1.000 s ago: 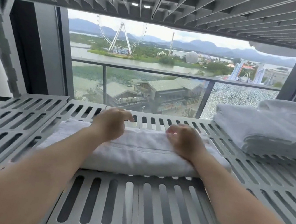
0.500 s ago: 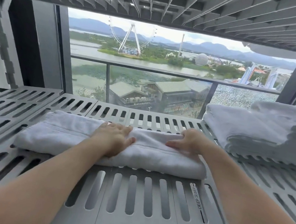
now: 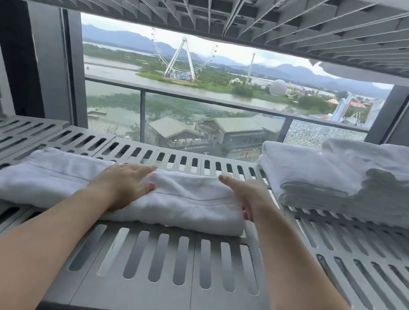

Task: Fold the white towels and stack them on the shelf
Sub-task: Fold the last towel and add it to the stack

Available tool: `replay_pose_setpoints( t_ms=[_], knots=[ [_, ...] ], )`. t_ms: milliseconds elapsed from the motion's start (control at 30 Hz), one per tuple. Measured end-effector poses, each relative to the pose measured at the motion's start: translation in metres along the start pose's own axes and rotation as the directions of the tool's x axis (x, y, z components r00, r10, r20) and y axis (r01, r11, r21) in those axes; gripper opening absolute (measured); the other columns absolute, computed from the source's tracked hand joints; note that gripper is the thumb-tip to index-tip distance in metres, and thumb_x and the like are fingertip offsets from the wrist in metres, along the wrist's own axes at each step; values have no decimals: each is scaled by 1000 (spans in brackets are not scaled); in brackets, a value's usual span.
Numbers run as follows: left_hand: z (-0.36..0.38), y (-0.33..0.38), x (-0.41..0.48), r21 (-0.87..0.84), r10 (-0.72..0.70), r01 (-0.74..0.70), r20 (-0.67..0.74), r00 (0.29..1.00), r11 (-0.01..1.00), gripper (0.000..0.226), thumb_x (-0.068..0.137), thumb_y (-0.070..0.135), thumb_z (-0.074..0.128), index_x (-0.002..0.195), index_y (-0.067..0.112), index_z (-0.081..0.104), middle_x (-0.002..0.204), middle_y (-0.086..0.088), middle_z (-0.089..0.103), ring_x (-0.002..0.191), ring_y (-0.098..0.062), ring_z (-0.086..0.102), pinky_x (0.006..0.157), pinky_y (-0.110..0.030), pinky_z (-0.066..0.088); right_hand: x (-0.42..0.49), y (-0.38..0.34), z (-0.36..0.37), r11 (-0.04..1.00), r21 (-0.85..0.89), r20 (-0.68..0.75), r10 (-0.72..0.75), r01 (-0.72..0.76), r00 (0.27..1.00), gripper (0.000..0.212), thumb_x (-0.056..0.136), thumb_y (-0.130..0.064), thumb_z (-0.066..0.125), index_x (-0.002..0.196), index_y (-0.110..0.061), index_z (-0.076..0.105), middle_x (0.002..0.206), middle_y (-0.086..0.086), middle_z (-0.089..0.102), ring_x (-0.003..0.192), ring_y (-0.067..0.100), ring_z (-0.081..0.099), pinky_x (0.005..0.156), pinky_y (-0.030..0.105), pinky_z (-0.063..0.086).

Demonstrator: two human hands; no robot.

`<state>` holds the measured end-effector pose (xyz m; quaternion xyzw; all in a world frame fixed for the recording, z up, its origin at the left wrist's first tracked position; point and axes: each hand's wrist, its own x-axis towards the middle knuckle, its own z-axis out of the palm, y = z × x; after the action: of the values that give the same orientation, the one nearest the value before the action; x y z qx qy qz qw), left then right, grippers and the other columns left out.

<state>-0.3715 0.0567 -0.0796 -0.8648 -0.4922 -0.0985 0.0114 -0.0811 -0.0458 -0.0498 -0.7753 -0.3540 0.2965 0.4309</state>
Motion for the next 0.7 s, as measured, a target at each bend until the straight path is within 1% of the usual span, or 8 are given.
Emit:
replay_pose_setpoints(
  t_ms=[100,167,267,333,433,533,633,700],
  knots=[
    [-4,8,-15,94,91,-61,-367,926,994,40,91,50,64,122,25,66,121,-2,69,102,-28,68,77,-42,54,-4,-2,14,972,-220,17,-76,78,997,93,77,-64,71,139,1,46,132,12,59,115,28,61,79,27,44],
    [-8,9,-23,144,100,-40,-438,894,989,27,92,46,61,90,21,70,95,0,70,84,-28,68,62,-35,50,-8,-6,19,962,-255,48,-85,95,995,86,80,-60,69,138,0,47,133,12,58,118,29,60,83,29,43],
    [-16,4,-28,26,-29,37,-245,969,999,34,99,47,45,88,25,69,104,6,67,100,-20,63,77,-35,49,-7,-12,22,978,-124,32,-167,170,985,54,80,-36,74,118,0,59,118,13,64,104,27,65,82,30,51],
    [-22,-3,-33,-17,-64,62,-143,988,998,33,100,46,40,107,33,69,124,11,63,115,-15,57,90,-36,47,-10,-17,20,974,168,51,-164,153,985,34,79,-21,77,102,-2,60,109,18,68,96,30,70,81,40,59],
    [-15,-8,-44,122,-100,93,49,994,988,53,101,56,25,149,40,39,161,7,33,148,-19,29,119,-47,24,-21,-34,20,861,507,208,-178,50,962,48,83,-13,74,122,2,51,116,29,65,92,39,71,66,48,59],
    [-10,-7,-47,125,-119,98,168,979,987,66,98,65,16,158,41,12,169,5,6,156,-17,3,124,-53,3,-35,-54,32,811,582,229,-222,50,948,46,87,-9,70,127,-5,48,114,26,64,87,38,69,60,42,58],
    [-25,-22,-45,-14,-46,48,156,987,999,61,99,65,24,154,40,31,167,5,20,153,-15,16,122,-48,17,-47,-77,56,776,619,186,-295,121,937,24,88,-2,67,109,-6,57,102,21,66,84,33,67,64,39,58],
    [-39,-47,-49,-76,-75,80,63,995,994,55,100,63,25,144,39,47,159,5,36,147,-17,31,117,-46,28,-51,-93,77,798,574,136,-314,183,940,32,86,-4,69,114,-10,56,106,17,65,94,33,68,80,46,60]
  ],
)
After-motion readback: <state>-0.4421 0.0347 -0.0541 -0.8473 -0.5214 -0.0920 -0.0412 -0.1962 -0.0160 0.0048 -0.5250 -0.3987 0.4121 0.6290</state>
